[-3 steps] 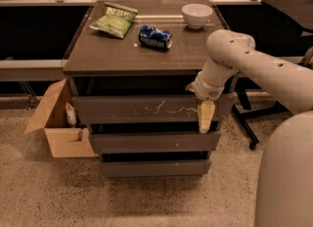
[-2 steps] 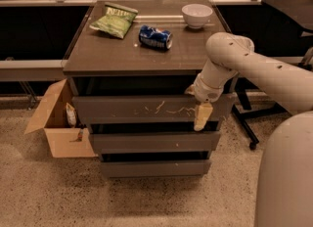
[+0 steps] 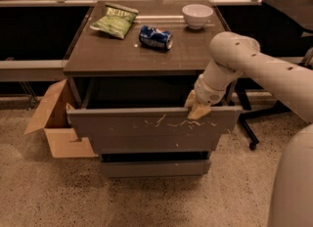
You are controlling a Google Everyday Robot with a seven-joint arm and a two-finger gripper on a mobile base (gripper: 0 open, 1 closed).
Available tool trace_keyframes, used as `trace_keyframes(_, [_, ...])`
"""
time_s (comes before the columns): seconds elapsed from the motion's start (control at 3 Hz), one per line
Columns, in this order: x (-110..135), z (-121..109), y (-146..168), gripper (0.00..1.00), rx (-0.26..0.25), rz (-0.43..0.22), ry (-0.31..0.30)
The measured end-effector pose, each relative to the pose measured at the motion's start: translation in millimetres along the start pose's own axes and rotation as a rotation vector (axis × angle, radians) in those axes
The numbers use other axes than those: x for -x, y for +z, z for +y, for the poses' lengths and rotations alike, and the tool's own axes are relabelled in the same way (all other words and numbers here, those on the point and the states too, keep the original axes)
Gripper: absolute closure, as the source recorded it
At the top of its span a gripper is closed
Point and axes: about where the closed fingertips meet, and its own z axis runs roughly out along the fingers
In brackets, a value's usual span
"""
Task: Open top drawer
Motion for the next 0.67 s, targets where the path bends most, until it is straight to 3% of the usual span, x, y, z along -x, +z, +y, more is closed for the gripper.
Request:
trace_keyframes(0.33, [17.9, 25.2, -7.7, 0.94, 0.021, -0.026, -0.032])
trace_keyframes(0.67, [17.6, 26.2, -6.4, 0.9, 0.022, -0.026, -0.032])
